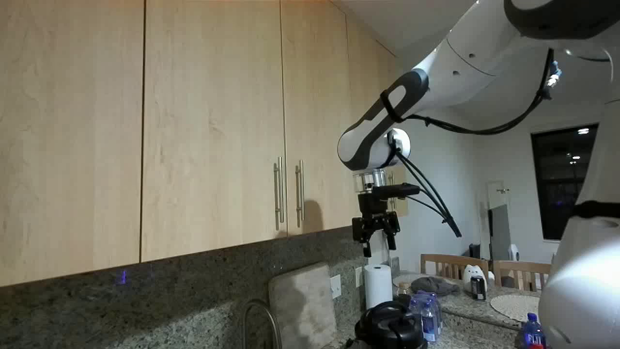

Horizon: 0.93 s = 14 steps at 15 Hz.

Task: Open both doors of the cabinet above the sink

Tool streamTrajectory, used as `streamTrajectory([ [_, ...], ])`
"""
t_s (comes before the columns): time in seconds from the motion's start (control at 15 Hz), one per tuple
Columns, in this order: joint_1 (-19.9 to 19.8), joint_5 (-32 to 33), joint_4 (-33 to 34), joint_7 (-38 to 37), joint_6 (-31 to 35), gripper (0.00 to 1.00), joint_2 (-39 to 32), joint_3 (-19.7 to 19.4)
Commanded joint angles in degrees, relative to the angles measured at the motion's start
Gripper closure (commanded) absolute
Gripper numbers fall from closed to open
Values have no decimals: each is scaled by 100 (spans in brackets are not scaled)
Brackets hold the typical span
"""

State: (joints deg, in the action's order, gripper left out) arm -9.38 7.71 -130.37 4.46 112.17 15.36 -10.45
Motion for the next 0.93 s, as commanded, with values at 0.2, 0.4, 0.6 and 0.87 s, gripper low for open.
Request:
streamTrajectory([
  [0.2, -16, -5, 9, 6, -10, 0, -3, 14],
  [0.4, -16, -5, 9, 6, -10, 0, -3, 14],
  [0.6, -16, -5, 9, 5, -10, 0, -3, 14],
  [0.87, 11, -20, 78, -15, 109, 0, -25, 41],
])
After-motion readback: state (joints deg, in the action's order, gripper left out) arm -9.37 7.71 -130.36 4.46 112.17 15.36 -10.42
